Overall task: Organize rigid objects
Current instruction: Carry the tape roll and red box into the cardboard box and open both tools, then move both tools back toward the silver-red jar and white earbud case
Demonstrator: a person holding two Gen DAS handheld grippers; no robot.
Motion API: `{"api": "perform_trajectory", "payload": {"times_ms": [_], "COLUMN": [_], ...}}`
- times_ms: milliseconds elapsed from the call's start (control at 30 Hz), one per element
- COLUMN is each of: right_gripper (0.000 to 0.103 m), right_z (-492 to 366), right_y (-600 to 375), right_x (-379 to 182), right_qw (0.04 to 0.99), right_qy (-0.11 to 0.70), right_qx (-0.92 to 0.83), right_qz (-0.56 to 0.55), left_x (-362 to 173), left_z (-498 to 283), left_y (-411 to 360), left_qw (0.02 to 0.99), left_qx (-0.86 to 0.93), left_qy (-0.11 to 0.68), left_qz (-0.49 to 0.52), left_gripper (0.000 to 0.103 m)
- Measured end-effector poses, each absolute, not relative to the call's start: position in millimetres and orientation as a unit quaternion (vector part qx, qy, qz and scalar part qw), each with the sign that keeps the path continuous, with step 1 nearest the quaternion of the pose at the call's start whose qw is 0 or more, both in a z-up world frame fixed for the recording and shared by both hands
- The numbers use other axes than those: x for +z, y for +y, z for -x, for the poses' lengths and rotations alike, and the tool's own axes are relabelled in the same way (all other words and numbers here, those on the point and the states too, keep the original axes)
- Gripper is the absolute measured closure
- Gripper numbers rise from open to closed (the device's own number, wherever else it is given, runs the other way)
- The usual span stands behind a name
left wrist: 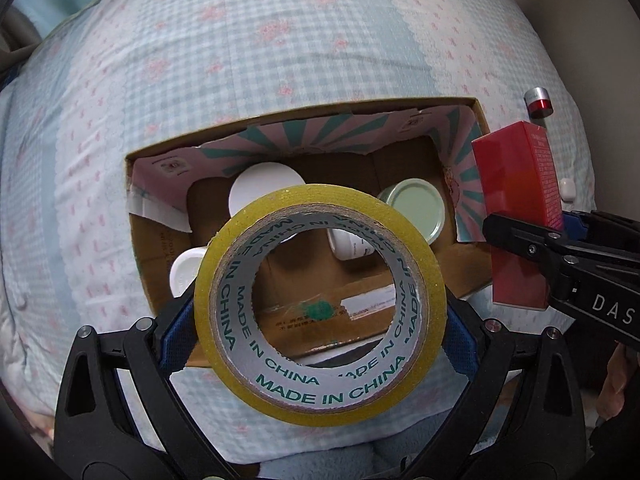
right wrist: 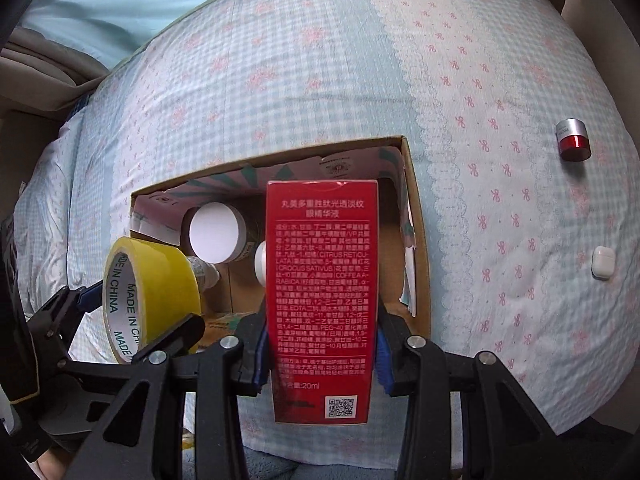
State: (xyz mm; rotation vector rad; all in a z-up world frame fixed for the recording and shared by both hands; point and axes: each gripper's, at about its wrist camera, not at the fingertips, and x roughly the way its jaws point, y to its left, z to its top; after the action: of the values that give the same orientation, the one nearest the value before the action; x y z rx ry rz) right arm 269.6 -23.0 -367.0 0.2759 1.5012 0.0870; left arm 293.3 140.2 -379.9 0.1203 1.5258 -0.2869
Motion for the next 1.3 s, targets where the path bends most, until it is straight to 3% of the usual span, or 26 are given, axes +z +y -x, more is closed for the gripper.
{"api": "perform_trajectory", "payload": {"times_ms": [400, 467, 500, 567, 600, 1000, 1300], "right_gripper": [0.065, 0.064, 0.056, 0.012, 0.000, 0.000, 0.000], "right_z": [-300.1, -305.3, -308.0, -311.6, -312.7, -307.1, -288.6], "right_y": [-33.9, -32.0, -30.0, -30.7, -32.8, -42.6, -37.0], "right_x": [-412.6, -412.2, -410.4, -405.6, -403.4, -391.4, -358.3], "right_qw": [0.685, 0.690, 0.695, 0.703, 0.708, 0.720, 0.745], "right_qy": [0.720, 0.716, 0.712, 0.705, 0.700, 0.680, 0.654], "right_qx": [0.061, 0.066, 0.070, 0.068, 0.067, 0.066, 0.061], "right_qz": [-0.095, -0.085, -0.076, -0.066, -0.070, -0.120, -0.117], "left_x": [-424.4, -416.8, -409.2, -397.8, -396.0, -389.4, -354.4], "left_z": [-313.0, -315.5, -316.0, -318.2, -319.4, -308.7, -290.3], "left_y": [104.4, 106.3, 107.3, 108.3, 107.9, 114.4, 124.4], "left_qw": [0.653, 0.658, 0.673, 0.691, 0.688, 0.684, 0.710], "left_qx": [-0.147, -0.145, -0.145, -0.148, -0.153, -0.142, -0.137], "left_qy": [0.734, 0.730, 0.716, 0.696, 0.698, 0.705, 0.679], "left_qz": [-0.114, -0.113, -0.118, -0.128, -0.129, -0.121, -0.124], "left_gripper": [0.005, 0.000, 0.000, 0.000, 0.000, 0.000, 0.000]}}
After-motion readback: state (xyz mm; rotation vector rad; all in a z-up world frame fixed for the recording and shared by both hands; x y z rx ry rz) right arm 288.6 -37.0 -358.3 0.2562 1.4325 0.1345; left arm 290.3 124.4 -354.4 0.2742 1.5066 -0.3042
